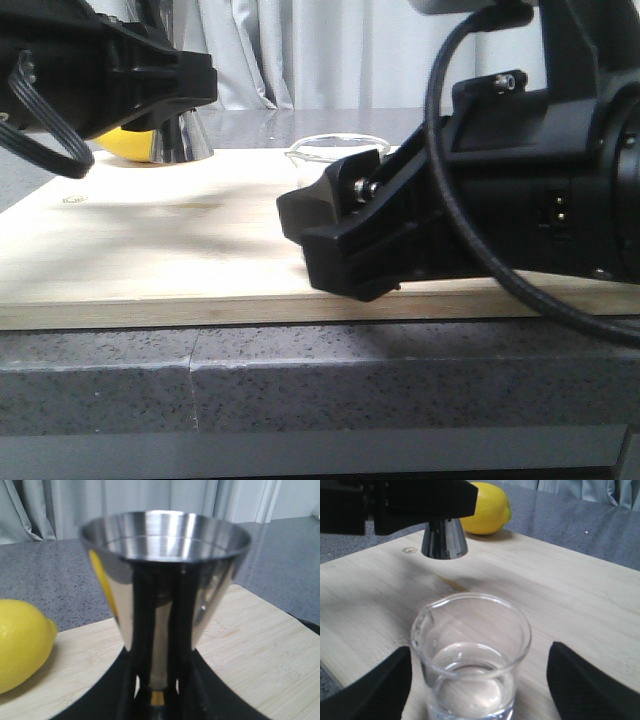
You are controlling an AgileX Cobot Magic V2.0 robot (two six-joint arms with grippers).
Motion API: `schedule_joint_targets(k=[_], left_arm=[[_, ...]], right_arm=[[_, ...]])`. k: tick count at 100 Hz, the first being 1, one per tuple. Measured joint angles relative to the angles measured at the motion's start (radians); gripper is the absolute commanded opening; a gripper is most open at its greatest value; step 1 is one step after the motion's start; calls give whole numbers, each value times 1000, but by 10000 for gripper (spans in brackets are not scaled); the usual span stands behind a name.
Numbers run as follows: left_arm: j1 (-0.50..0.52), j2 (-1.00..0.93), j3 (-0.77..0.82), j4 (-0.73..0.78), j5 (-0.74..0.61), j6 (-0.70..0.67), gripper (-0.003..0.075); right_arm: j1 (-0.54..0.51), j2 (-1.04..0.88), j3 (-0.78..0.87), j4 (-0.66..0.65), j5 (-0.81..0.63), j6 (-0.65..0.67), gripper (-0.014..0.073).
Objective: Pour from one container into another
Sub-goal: 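Move the right gripper to the glass beaker and close around it, then lift the beaker with the right gripper toward the raised jigger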
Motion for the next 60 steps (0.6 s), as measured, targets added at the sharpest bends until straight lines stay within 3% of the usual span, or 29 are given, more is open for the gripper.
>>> schedule_joint_targets(k=[35, 60], left_arm=[[0, 0, 0, 0, 0, 0, -19], [0, 0, 0, 0, 0, 0, -19]], right_arm=[[0, 42, 0, -4, -58, 29, 499], [0, 49, -2, -13, -71, 36, 353]])
